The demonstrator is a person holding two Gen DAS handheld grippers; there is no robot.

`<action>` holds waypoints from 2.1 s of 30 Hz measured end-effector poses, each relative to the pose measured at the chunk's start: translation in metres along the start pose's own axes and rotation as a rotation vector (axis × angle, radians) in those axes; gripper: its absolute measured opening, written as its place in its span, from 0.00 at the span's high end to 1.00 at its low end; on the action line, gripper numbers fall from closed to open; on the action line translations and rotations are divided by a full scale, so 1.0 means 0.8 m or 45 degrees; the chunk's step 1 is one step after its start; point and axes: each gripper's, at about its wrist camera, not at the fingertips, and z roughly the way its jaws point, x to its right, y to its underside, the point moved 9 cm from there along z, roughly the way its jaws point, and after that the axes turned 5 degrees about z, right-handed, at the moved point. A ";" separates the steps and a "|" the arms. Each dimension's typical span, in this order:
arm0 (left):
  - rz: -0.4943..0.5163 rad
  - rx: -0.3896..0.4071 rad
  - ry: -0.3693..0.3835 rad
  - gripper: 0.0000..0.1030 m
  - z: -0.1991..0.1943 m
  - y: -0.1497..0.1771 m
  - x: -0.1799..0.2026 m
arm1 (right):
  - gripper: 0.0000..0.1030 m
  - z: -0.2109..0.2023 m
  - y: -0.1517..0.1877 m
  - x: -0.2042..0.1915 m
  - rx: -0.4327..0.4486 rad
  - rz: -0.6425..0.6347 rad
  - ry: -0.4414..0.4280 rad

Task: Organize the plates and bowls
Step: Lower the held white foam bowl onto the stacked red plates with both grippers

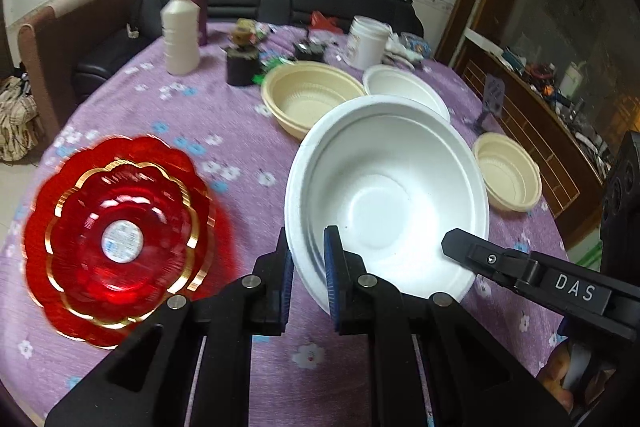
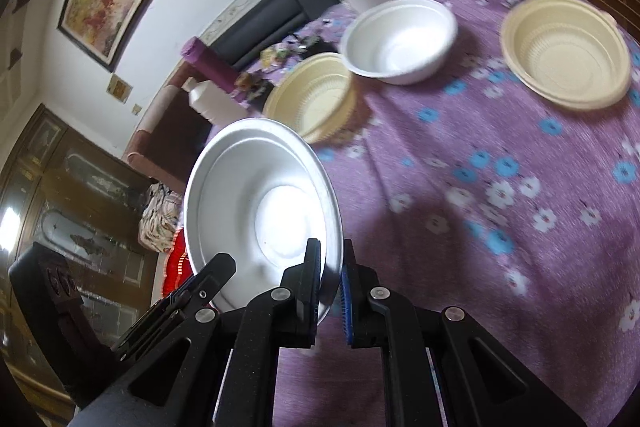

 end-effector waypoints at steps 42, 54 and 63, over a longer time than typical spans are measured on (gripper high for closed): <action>-0.316 -0.015 -0.364 0.87 -0.041 0.030 -0.219 | 0.92 0.147 0.066 -0.192 -0.328 -0.322 -0.141; -0.334 -0.053 -0.358 0.87 -0.035 0.043 -0.226 | 0.92 0.152 0.080 -0.189 -0.356 -0.331 -0.109; -0.341 -0.081 -0.352 0.86 -0.027 0.049 -0.230 | 0.92 0.159 0.085 -0.187 -0.374 -0.330 -0.094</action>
